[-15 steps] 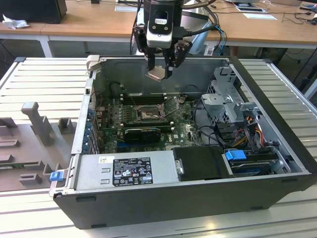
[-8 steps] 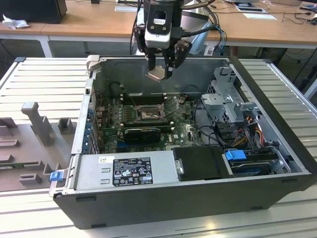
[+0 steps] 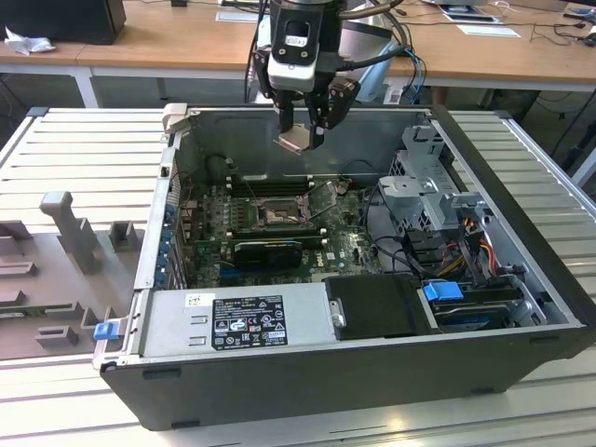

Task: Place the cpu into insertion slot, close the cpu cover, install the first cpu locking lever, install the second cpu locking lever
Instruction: 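Place the cpu into insertion slot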

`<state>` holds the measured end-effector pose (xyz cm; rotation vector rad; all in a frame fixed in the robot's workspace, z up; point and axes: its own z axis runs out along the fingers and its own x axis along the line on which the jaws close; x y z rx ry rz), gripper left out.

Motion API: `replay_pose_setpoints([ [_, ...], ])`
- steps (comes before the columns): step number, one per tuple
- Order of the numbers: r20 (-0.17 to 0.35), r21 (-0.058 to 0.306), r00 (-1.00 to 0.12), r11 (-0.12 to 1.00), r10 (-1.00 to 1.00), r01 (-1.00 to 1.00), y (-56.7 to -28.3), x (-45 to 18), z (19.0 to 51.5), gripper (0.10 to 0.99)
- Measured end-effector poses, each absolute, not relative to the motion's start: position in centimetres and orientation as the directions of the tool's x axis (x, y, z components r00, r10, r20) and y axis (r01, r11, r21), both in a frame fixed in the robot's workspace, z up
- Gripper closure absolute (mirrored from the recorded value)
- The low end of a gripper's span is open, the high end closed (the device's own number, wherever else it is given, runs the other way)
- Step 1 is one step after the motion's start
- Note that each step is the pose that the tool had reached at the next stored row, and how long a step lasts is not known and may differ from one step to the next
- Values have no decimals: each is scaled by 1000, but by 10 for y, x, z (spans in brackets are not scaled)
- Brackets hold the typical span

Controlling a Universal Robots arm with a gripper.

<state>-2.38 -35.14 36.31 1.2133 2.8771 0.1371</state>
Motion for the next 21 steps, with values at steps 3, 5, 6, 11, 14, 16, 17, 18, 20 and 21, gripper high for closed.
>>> replay_pose_setpoints([
  [3,19,87,-686,682,727,726,-351,-24,363,557],
  [5,19,87,-680,676,733,732,-351,-24,363,557],
  [6,19,87,-675,672,737,736,-351,-24,363,557],
  [11,19,87,-657,653,754,752,-351,-24,362,557],
  [14,19,87,-648,644,762,760,-351,-24,362,557],
  [16,19,87,-640,637,768,766,-351,-24,362,557],
  [17,19,87,-638,634,770,768,-351,-24,362,557],
  [18,19,87,-634,630,773,771,-351,-24,362,557],
  [20,19,87,-630,626,776,775,-351,-24,362,557],
  [21,19,87,-628,625,778,776,-351,-24,362,557],
])
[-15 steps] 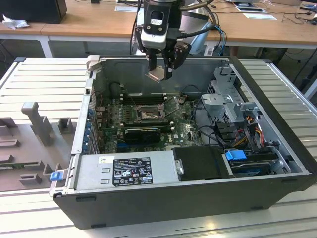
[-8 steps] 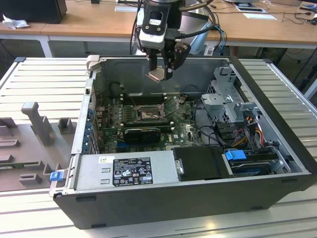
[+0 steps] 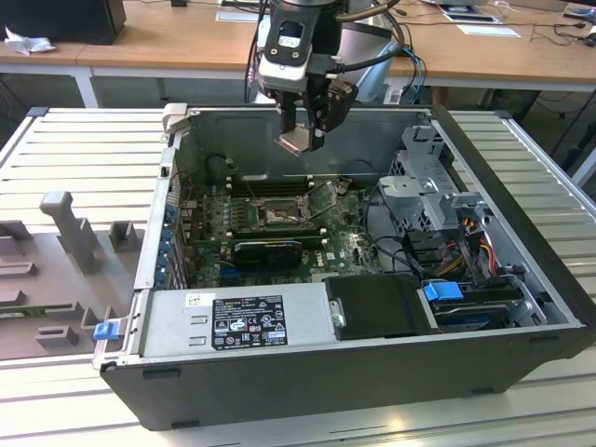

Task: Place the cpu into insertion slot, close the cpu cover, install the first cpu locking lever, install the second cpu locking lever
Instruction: 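Place the cpu into insertion slot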

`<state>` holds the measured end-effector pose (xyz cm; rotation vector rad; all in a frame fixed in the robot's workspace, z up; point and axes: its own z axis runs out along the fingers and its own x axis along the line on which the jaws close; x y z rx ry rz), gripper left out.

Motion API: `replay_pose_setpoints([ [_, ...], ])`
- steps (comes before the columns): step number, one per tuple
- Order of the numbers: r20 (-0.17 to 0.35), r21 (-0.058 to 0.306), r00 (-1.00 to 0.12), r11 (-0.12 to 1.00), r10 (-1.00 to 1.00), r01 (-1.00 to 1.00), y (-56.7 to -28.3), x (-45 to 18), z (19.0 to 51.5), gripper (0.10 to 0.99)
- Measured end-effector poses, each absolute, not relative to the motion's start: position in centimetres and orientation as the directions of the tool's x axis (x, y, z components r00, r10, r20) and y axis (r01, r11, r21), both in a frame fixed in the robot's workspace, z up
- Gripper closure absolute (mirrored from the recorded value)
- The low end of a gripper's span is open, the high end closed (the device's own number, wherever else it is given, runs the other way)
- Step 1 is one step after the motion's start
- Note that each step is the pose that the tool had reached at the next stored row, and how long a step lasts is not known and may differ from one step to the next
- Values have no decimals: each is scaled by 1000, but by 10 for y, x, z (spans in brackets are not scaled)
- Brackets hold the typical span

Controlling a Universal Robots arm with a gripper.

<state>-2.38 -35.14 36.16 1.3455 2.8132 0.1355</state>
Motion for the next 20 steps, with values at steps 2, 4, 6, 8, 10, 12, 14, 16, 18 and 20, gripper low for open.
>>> replay_pose_setpoints([
  [2,19,87,-624,620,781,780,-351,-24,362,557],
  [4,19,87,-620,617,784,783,-351,-24,361,557],
  [6,19,87,-617,614,787,785,-351,-24,361,557],
  [8,19,87,-614,611,789,787,-351,-24,361,557],
  [10,19,87,-610,607,792,790,-351,-24,361,557],
  [12,19,87,-607,603,795,793,-351,-24,361,557],
  [14,19,87,-603,599,798,796,-351,-24,361,557],
  [16,19,87,-600,597,800,798,-351,-24,361,557],
  [18,19,87,-596,593,802,800,-351,-24,361,557],
  [20,19,87,-592,589,806,804,-351,-24,361,557],
])
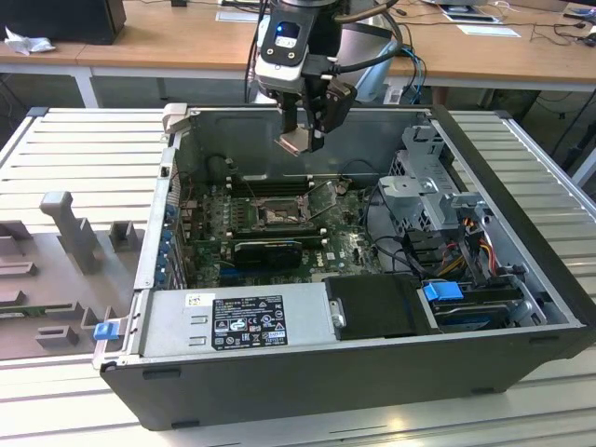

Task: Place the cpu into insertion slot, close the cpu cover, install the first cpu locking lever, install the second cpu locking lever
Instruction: 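Place the cpu into insertion slot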

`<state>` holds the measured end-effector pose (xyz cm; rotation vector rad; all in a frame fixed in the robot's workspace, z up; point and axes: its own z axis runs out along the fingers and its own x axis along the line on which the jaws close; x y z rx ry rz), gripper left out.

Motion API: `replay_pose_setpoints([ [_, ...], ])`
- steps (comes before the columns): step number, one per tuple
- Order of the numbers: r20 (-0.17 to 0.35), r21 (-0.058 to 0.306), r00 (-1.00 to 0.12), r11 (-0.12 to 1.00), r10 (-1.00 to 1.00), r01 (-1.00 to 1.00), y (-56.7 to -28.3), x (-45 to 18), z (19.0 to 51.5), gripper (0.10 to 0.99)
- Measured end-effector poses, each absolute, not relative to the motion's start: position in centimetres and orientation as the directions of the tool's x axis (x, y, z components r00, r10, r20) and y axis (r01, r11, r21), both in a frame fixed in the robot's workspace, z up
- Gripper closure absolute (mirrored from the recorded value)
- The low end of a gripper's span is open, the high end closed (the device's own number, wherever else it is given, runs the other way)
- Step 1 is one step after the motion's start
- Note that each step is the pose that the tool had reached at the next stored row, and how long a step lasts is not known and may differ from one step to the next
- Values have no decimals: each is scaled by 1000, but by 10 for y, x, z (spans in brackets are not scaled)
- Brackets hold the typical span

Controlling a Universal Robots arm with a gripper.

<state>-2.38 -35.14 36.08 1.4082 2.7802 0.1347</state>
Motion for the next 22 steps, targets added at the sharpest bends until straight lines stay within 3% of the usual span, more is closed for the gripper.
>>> replay_pose_setpoints([
  [22,19,87,-538,535,843,841,-351,-24,360,557],
])
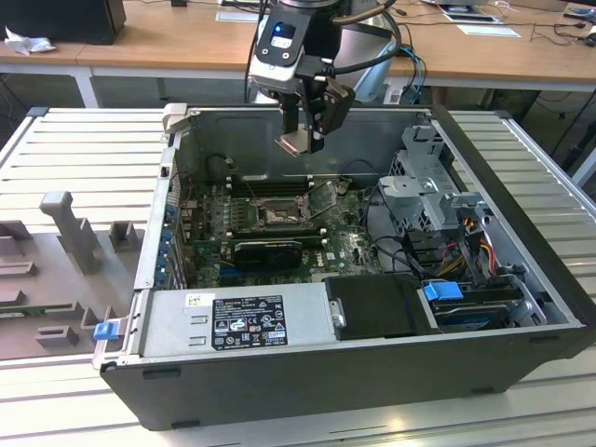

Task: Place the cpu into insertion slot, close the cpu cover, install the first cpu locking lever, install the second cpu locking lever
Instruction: 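Place the cpu into insertion slot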

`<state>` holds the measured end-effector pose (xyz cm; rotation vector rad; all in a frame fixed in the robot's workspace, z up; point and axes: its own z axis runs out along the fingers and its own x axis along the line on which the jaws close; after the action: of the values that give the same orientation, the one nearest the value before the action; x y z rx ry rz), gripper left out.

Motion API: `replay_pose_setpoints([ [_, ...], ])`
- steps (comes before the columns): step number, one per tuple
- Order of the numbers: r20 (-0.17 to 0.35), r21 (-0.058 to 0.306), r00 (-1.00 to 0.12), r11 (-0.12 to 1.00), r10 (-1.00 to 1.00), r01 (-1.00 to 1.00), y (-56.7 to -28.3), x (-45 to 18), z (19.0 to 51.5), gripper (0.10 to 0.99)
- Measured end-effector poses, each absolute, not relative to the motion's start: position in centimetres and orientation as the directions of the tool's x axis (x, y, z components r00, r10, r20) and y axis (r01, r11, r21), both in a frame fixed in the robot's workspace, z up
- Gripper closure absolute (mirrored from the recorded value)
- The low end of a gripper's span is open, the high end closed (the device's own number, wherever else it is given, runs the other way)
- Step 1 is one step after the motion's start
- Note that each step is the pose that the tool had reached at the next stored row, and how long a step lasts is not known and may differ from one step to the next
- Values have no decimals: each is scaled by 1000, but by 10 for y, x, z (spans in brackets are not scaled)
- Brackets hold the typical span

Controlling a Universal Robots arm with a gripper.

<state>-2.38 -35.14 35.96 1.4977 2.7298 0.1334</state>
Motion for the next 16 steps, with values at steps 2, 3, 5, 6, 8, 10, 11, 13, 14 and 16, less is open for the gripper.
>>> replay_pose_setpoints([
  [2,19,87,-530,526,848,846,-351,-24,359,557],
  [3,19,87,-526,523,850,848,-351,-24,359,557],
  [5,19,87,-521,518,853,851,-351,-24,359,557],
  [6,19,87,-513,509,858,856,-351,-24,359,557],
  [8,19,87,-488,484,873,871,-351,-24,358,557],
  [10,19,87,-439,436,898,896,-351,-24,358,557],
  [11,19,87,-428,425,904,901,-351,-24,358,557],
  [13,19,87,-424,421,906,903,-351,-27,357,557],
  [14,19,87,-422,419,906,904,-351,-28,357,557],
  [16,19,87,-422,419,906,904,-351,-28,356,557],
])
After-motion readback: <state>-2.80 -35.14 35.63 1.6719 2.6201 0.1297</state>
